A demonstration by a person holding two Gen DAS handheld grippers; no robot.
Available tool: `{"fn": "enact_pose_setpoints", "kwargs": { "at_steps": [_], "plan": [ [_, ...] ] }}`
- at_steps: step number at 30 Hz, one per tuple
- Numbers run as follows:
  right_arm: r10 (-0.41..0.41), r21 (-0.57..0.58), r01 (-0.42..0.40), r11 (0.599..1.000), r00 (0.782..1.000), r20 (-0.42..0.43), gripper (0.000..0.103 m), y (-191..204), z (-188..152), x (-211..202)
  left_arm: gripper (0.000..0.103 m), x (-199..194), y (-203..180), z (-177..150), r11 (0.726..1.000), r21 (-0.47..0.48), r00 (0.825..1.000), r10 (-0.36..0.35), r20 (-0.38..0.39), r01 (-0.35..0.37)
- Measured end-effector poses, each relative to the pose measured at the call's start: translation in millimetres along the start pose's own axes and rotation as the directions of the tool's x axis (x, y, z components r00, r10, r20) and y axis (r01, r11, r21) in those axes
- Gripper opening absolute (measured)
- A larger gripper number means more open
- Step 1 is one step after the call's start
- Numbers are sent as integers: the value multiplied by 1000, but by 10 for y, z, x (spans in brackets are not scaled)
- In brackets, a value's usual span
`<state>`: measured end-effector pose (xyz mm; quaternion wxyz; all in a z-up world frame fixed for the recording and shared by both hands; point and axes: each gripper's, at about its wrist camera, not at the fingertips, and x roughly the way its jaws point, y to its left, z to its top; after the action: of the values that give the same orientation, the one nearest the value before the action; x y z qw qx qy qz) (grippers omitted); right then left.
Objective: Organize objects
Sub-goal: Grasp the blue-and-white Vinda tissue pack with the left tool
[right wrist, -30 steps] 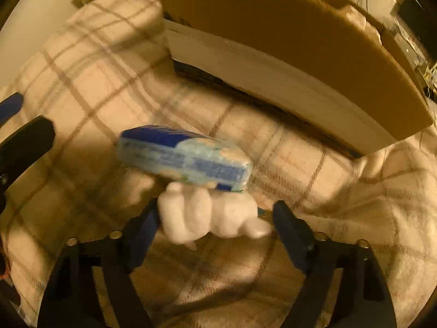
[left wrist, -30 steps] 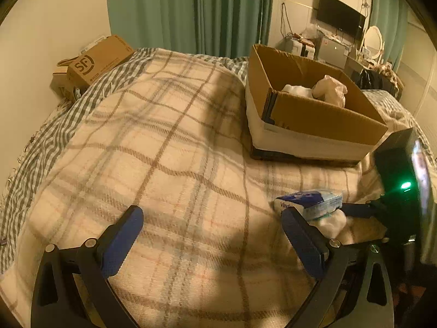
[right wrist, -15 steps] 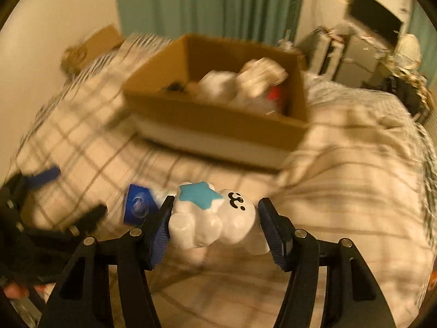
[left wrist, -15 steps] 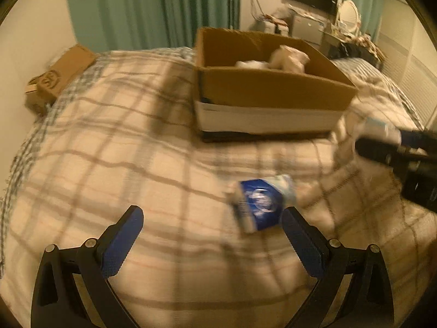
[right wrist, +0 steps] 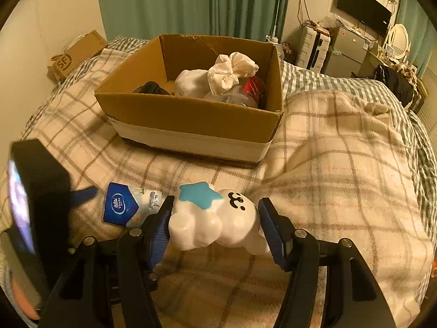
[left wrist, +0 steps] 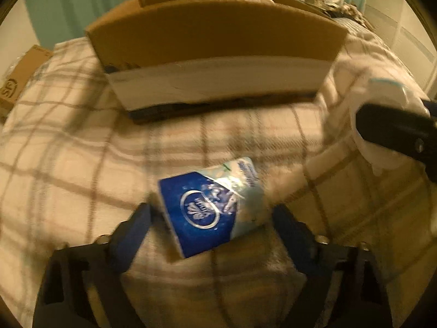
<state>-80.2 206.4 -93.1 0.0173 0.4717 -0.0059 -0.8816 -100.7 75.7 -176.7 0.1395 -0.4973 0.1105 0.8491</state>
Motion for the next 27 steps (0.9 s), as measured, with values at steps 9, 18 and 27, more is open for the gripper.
{"fn": "enact_pose_setpoints", "kwargs": {
  "at_steps": [9, 18, 27],
  "plan": [
    [-9, 1, 9, 1000, 1000, -4, 61, 9, 1, 9, 44, -217, 146, -54, 995, -57, 995, -74, 62, 77],
    [-19, 7, 19, 1000, 1000, 22, 61, 12, -21, -96, 27, -496, 149, -103, 996, -36, 989, -81, 124, 86],
    [-6, 1, 6, 1000, 994, 105, 61, 74, -96, -486, 27, -977, 186, -22, 997, -56, 975, -38, 218, 51]
  ]
}}
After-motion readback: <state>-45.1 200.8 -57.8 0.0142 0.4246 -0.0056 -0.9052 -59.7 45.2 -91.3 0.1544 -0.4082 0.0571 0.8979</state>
